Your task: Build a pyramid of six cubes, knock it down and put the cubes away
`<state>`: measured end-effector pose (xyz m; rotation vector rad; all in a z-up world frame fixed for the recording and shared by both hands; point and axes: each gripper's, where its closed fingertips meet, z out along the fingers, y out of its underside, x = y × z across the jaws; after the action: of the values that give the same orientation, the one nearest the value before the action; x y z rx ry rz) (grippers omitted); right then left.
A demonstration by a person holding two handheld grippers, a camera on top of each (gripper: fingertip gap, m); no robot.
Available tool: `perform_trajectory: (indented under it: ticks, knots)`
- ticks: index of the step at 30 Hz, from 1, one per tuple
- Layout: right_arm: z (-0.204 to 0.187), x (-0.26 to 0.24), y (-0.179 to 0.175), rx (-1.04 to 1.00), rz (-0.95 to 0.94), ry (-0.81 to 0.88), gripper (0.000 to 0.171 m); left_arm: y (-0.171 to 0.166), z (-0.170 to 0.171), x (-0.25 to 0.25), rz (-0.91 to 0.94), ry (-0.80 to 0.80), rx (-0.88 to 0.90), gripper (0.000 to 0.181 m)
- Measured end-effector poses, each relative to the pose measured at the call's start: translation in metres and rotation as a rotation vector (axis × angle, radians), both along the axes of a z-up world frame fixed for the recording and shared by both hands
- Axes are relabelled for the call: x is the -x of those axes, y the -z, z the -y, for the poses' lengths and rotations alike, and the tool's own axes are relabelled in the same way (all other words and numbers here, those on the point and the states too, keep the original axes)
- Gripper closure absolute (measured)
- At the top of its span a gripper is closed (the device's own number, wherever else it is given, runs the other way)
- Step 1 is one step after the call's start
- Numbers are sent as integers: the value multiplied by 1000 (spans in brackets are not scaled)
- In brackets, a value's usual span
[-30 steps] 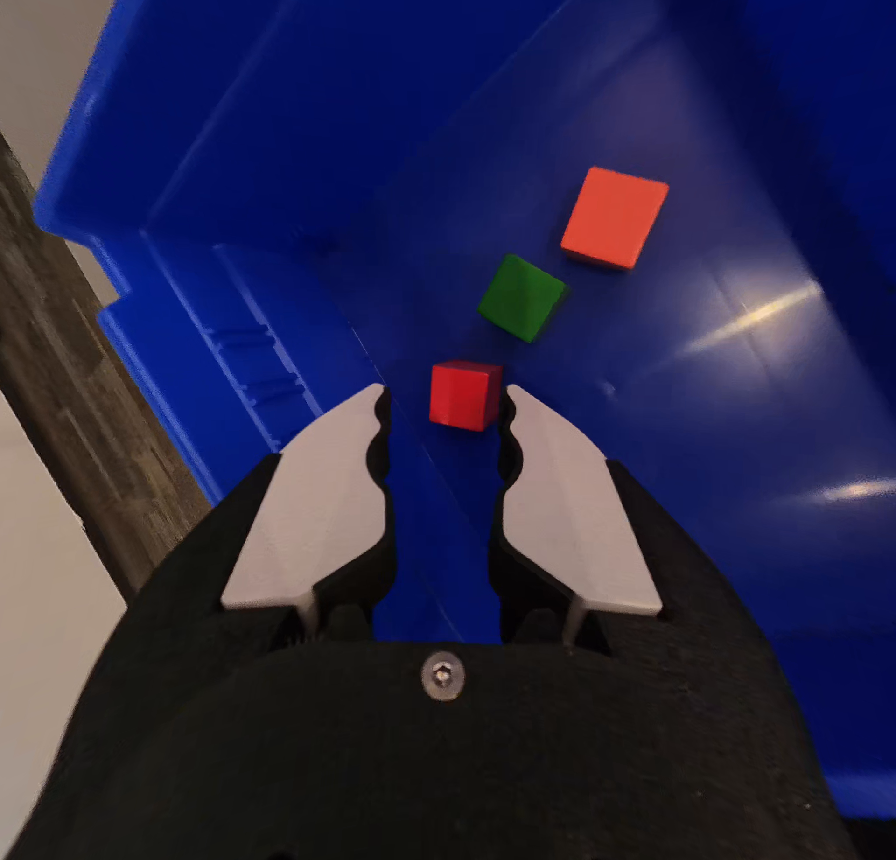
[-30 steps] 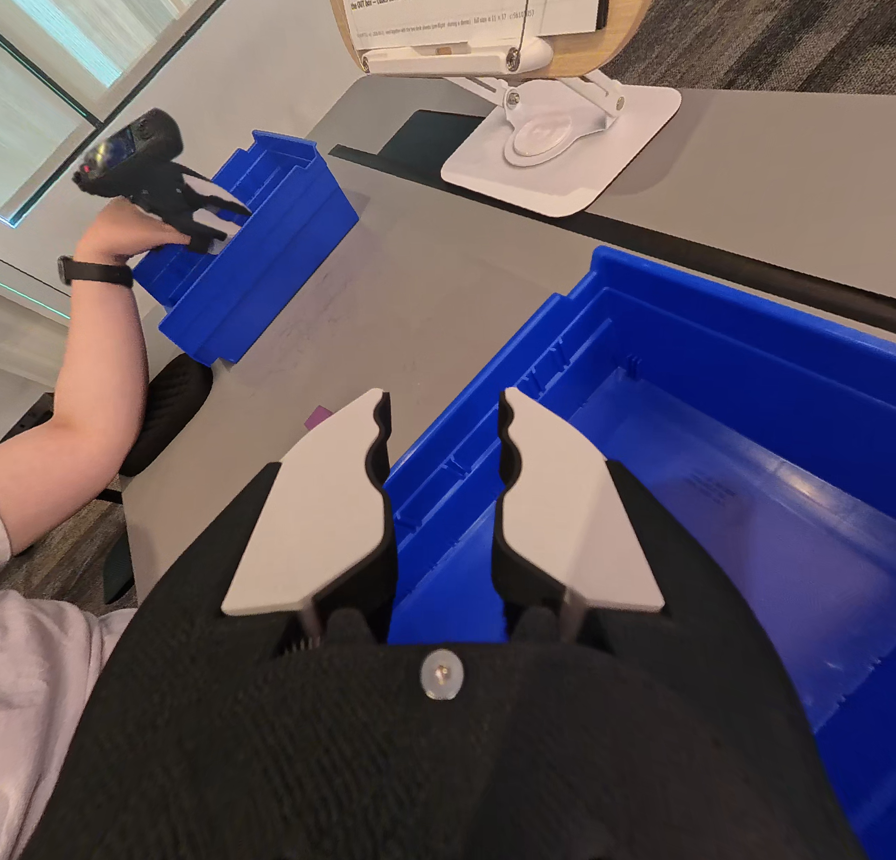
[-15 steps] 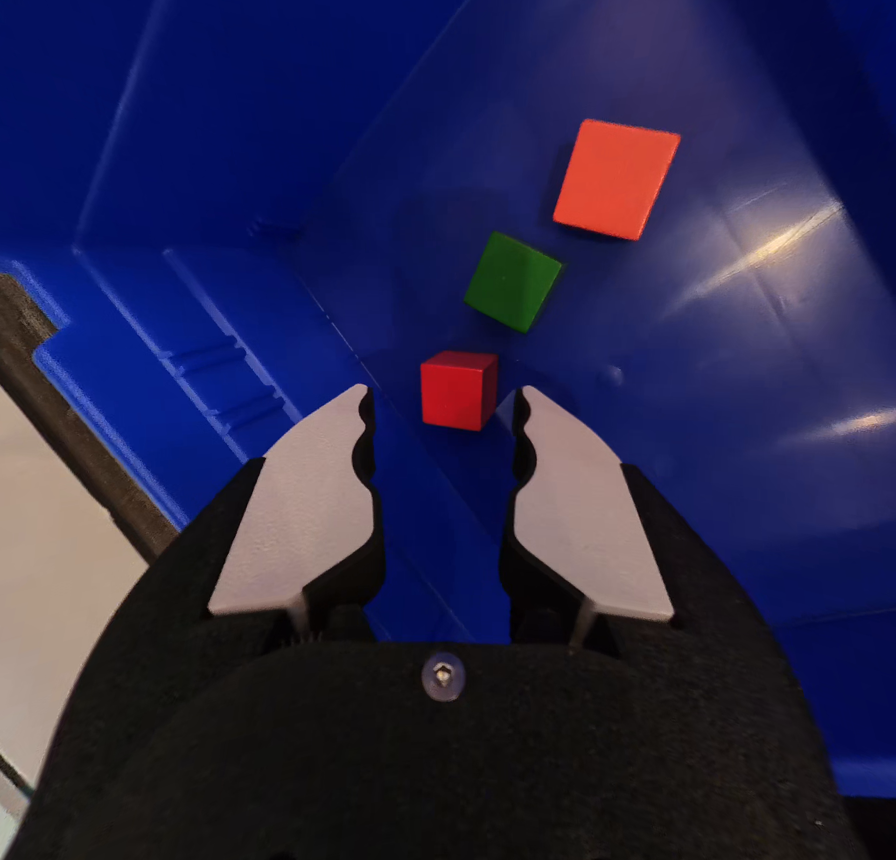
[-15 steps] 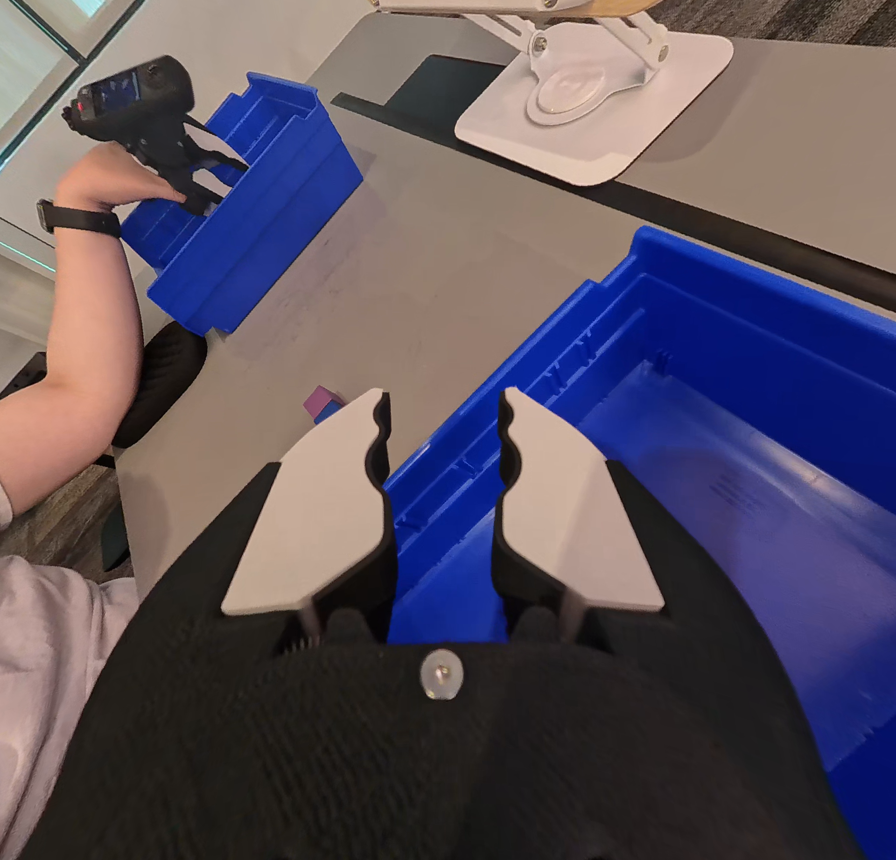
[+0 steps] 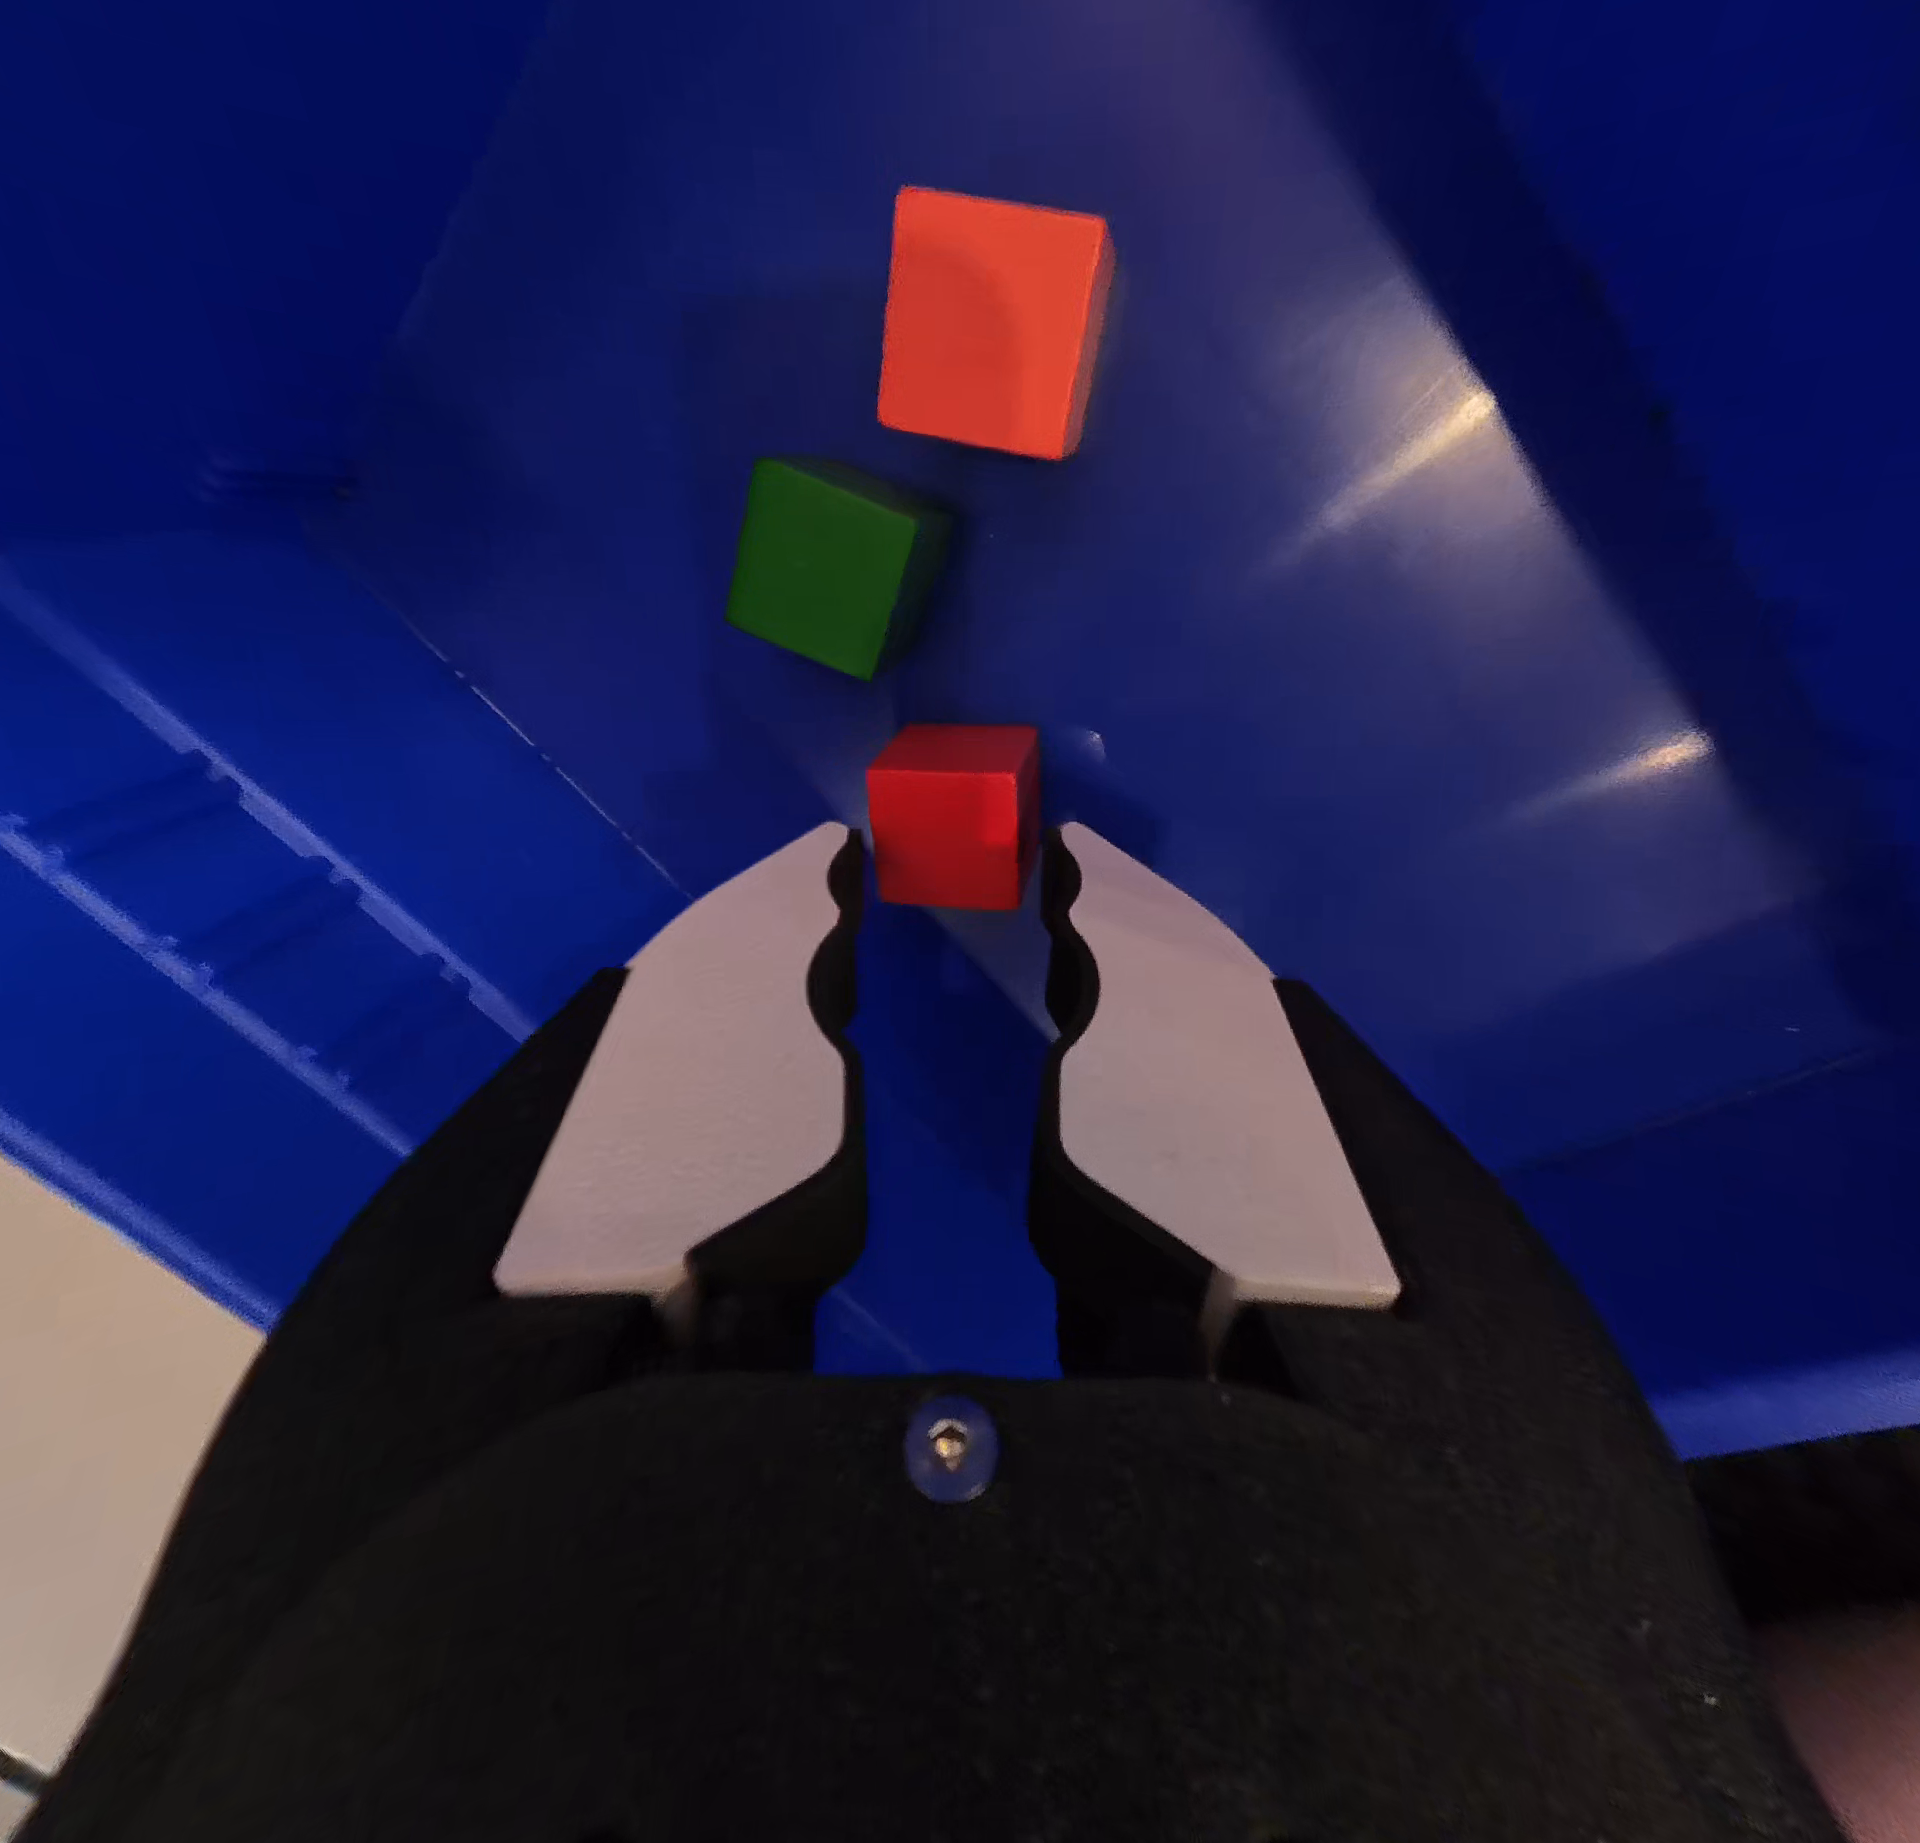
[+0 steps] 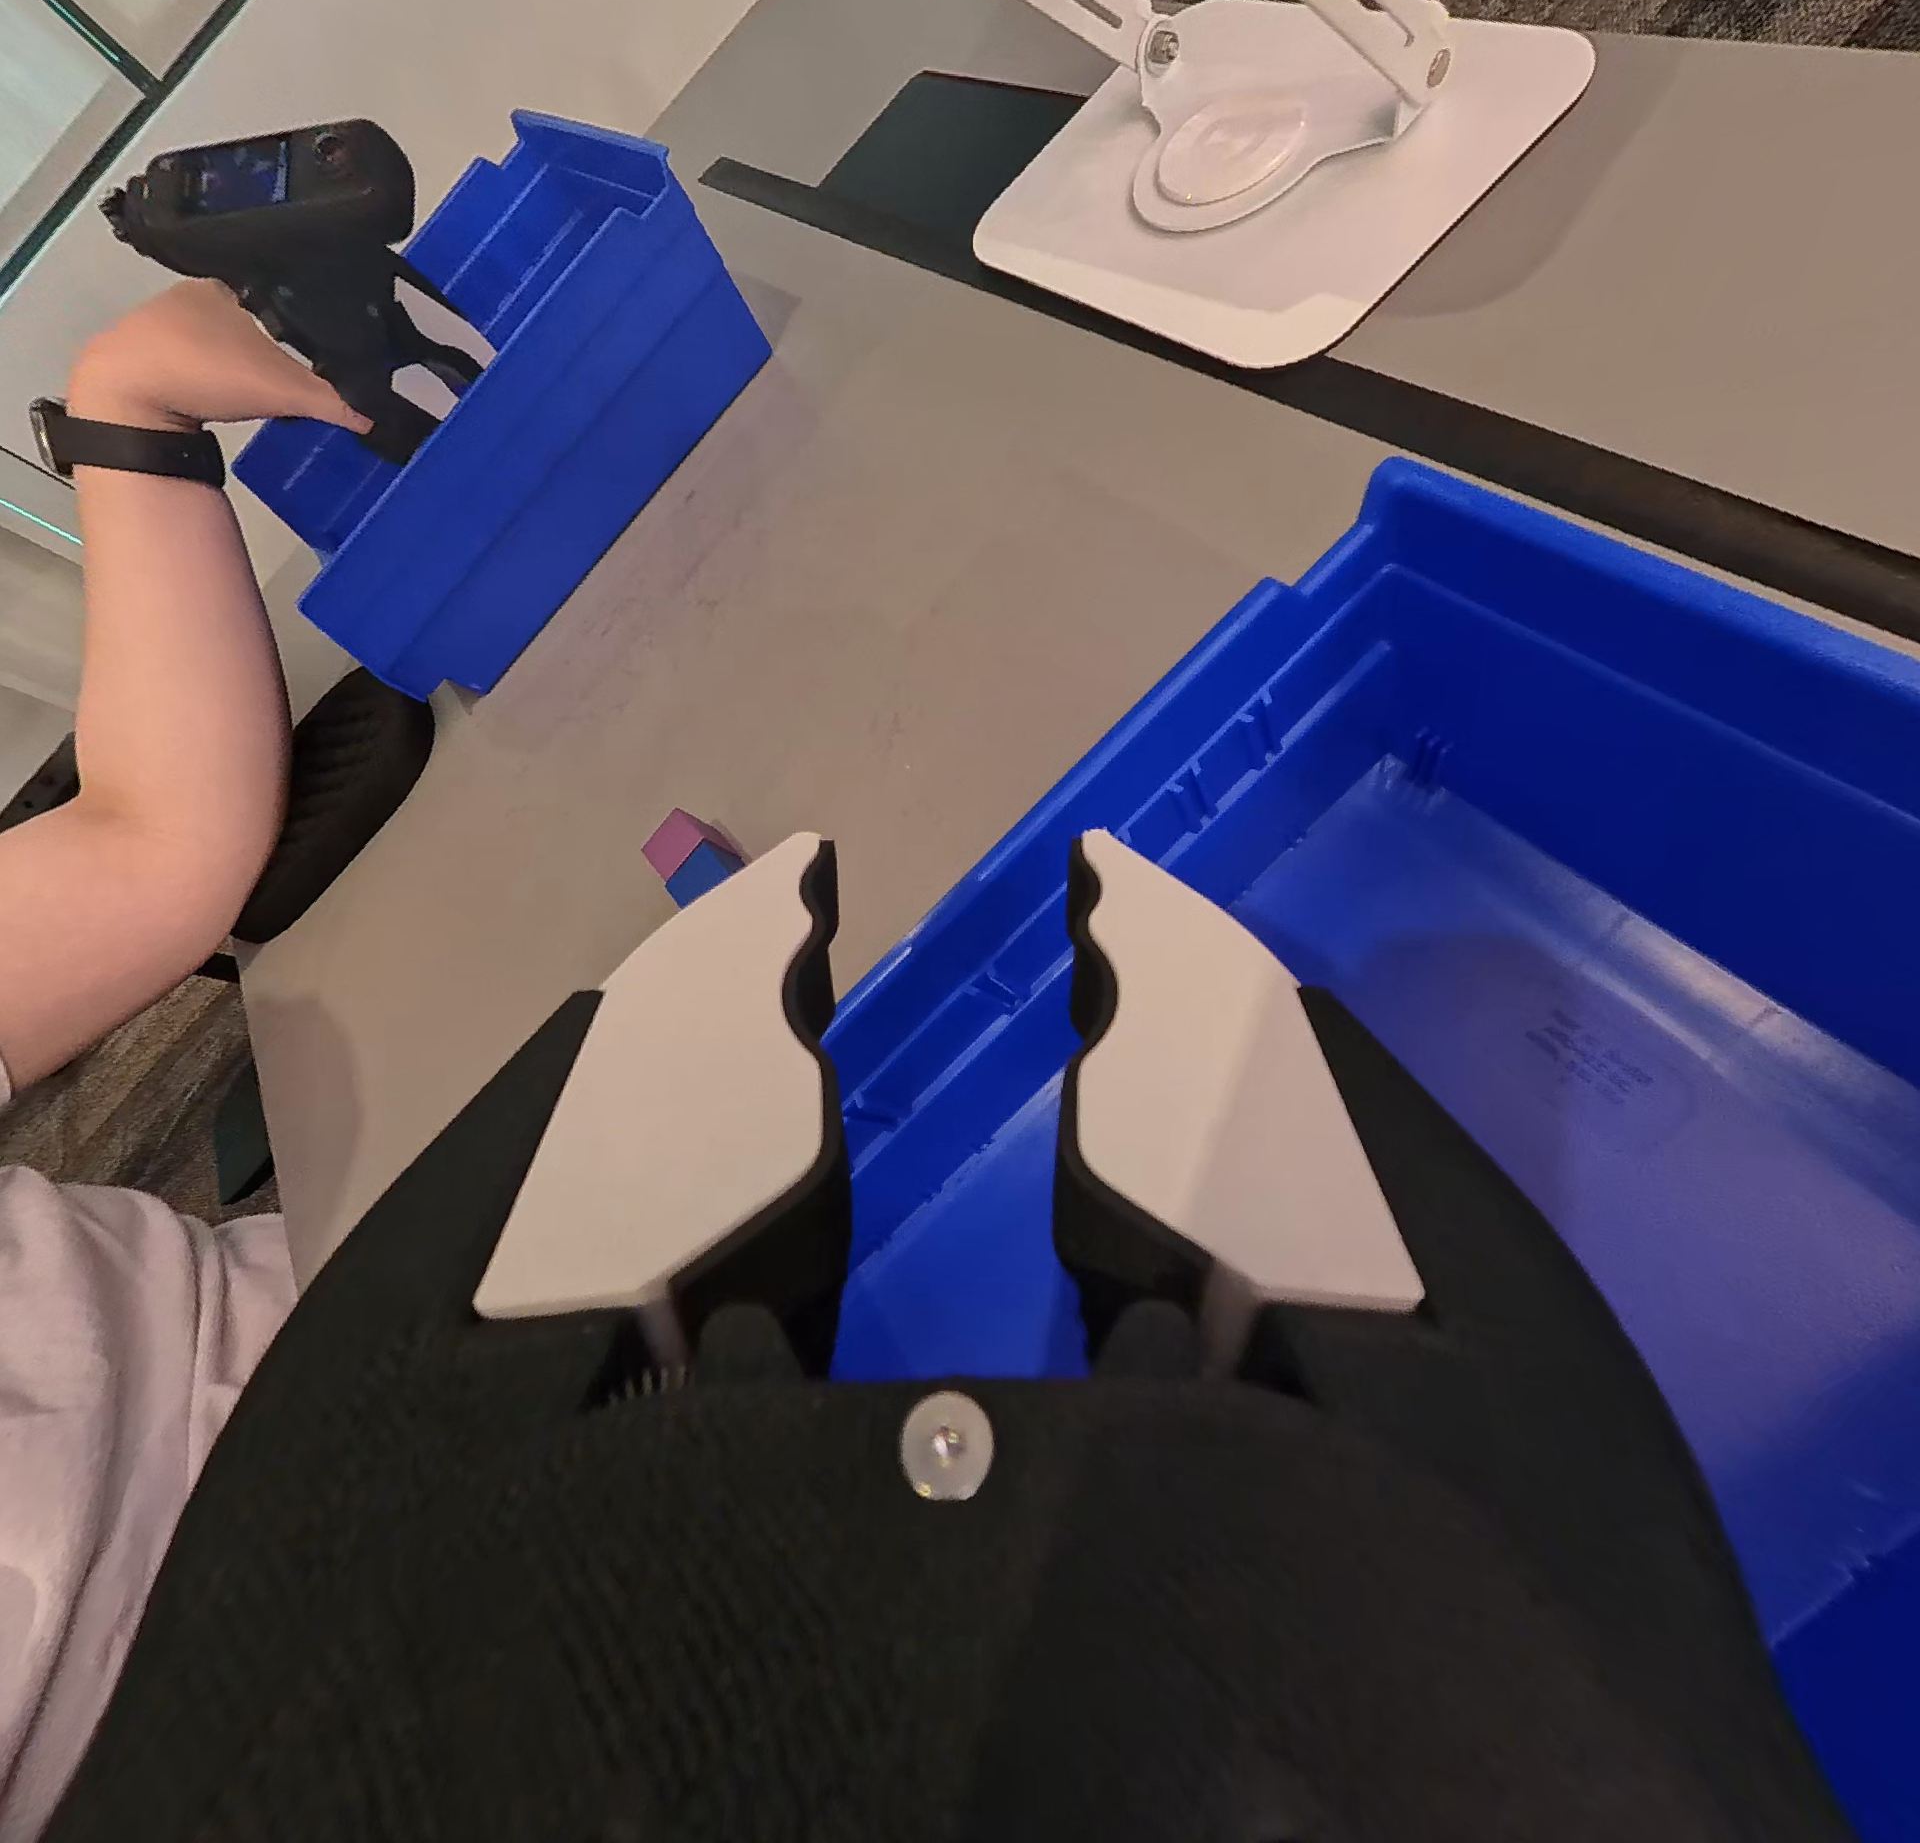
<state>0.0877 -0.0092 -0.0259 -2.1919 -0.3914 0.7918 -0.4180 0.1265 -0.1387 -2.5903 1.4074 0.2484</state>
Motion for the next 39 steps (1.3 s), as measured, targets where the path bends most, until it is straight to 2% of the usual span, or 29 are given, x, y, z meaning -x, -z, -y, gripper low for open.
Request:
perform_trajectory:
  ticks: [4,7,10,12,18,24,27,31,35,39]
  knots:
    - [1,-2,-1,-3,-8,2,128,-6,-9,-5,49,32,-63,130]
    - [1,-3,-1,-1,-16,5,128,0,-5,-11,73,65,-33,128]
    - [1,-3,0,0,-12,5,128,8,-8,-3,16,13,-7,133]
    - [1,-3,0,0,-8,0,128,7,-8,-8,49,8,-6,146]
    - [2,-2,2,8,5,-4,128,11,-1,-2,29,-21,45,150]
    - [1,0,4,14,15,-10,128,4,-3,-7,56,24,13,152]
    - [2,0,4,13,21,-12,128,-20,-6,-15,89,62,-84,152]
    - [1,-2,5,15,18,-5,128,-87,-2,-26,98,125,-322,152]
    - [1,-4,6,21,20,-1,128,-148,38,-82,245,382,-505,152]
    - [2,-2,5,17,24,-7,128,-173,84,-148,335,650,-576,153]
